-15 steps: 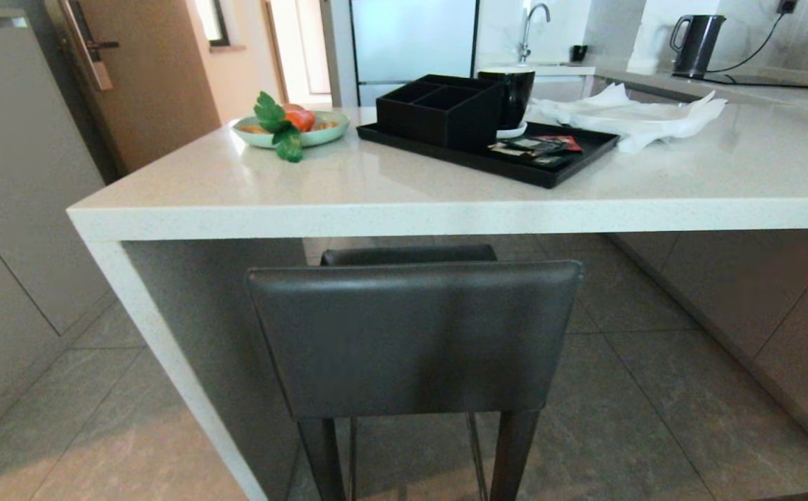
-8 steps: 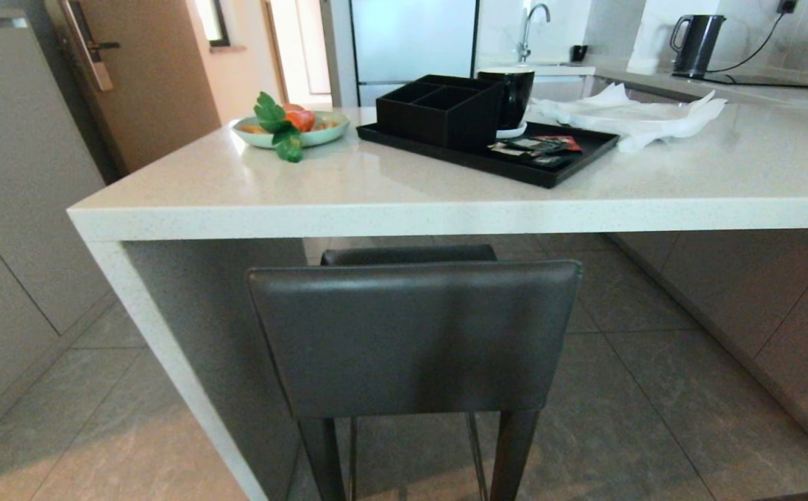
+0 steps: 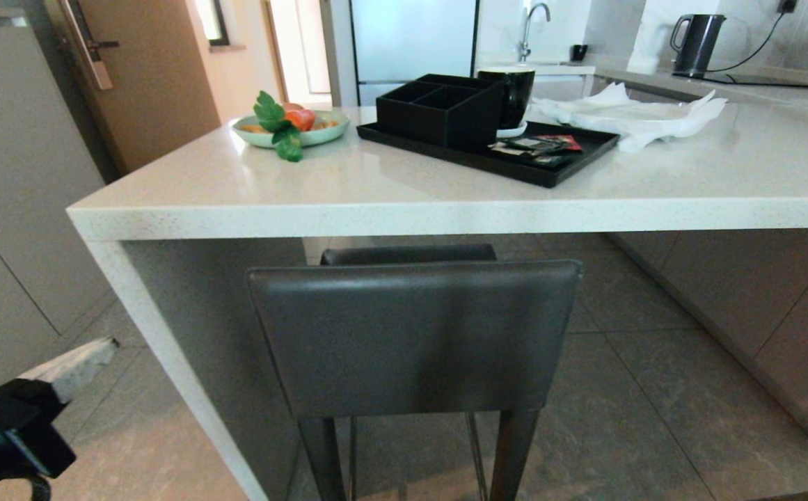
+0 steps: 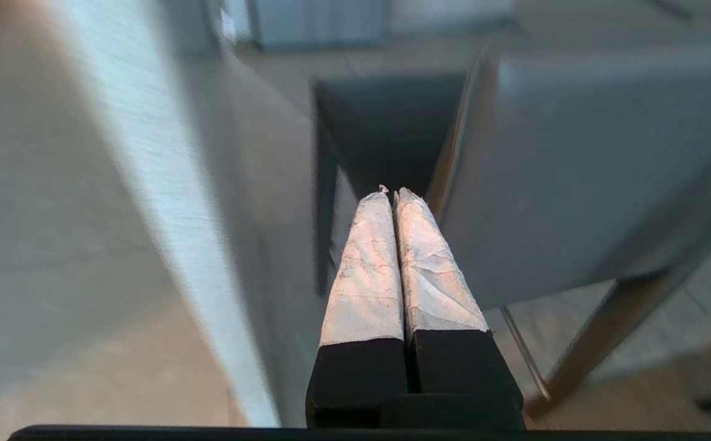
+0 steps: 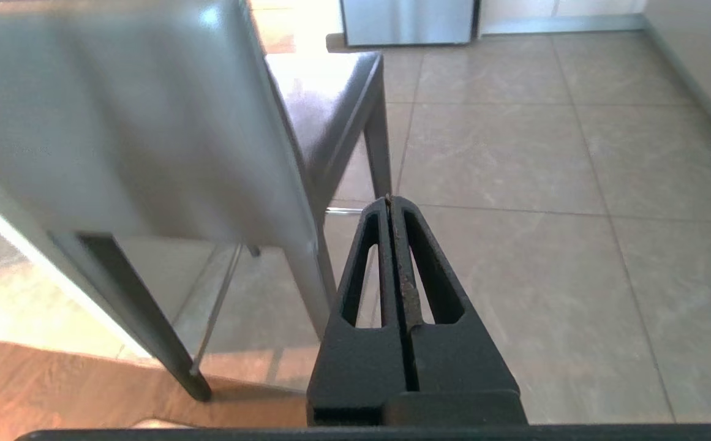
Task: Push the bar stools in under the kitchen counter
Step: Pull the gray chair out from under the dining table
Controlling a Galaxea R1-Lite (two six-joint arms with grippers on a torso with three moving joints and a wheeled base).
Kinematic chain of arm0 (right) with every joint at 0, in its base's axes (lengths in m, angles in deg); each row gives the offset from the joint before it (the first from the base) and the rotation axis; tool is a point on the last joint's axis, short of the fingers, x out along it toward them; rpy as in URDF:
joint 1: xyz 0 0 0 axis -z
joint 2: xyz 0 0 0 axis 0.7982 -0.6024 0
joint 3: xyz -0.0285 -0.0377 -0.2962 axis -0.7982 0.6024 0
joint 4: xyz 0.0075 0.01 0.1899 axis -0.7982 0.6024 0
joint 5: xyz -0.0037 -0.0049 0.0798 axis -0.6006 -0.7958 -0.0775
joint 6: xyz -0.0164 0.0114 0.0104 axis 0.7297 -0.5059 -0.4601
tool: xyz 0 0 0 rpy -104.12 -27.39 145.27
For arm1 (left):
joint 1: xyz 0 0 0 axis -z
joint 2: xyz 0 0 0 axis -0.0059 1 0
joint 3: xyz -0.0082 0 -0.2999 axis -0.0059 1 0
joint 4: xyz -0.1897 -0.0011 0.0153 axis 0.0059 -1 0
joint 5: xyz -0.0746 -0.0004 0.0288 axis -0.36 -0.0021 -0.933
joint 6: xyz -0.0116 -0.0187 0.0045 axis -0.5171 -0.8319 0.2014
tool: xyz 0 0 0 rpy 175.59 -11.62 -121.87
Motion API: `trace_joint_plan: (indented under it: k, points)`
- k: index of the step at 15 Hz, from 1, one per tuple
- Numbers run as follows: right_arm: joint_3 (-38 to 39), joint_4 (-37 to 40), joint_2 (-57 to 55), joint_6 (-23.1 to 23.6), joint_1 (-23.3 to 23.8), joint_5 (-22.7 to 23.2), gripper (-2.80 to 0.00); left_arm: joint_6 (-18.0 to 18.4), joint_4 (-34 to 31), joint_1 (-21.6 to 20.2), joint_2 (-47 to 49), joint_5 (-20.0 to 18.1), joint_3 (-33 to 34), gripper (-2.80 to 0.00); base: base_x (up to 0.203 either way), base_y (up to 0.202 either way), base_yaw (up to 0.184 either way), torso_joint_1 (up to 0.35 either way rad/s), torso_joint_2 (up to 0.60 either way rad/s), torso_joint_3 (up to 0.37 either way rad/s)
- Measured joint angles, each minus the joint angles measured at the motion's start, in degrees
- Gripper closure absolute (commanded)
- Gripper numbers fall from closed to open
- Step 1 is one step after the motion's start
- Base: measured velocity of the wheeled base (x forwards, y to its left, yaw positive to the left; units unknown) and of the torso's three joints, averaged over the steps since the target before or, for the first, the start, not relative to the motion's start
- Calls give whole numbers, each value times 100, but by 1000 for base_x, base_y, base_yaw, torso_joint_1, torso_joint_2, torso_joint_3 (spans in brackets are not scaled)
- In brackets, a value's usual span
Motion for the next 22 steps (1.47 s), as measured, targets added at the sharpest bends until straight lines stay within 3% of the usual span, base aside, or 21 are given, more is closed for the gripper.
trace_joint_plan:
  k: [3, 7, 13, 18, 22]
  points:
    - [157, -1442, -1322, -20, -52, 134, 0, -83, 1405, 259, 1212, 5, 629, 0, 0, 0, 0, 0, 0, 0]
    - [436, -2040, -2193, -31, -438, 171, 0, -384, 2968, 423, 2425, 35, 1070, 0, 0, 0, 0, 0, 0, 0]
    - [420, -2356, -2781, -47, -482, 193, 0, -405, 3132, 546, 3345, 50, 753, 0, 0, 0, 0, 0, 0, 0]
    - [477, -4063, -4124, -9, -485, 190, 0, -393, 3254, 551, 4101, 59, -16, 0, 0, 0, 0, 0, 0, 0]
    - [565, -5297, -4953, -50, -468, 480, 0, -403, 4259, 517, 4731, 9, 135, 0, 0, 0, 0, 0, 0, 0]
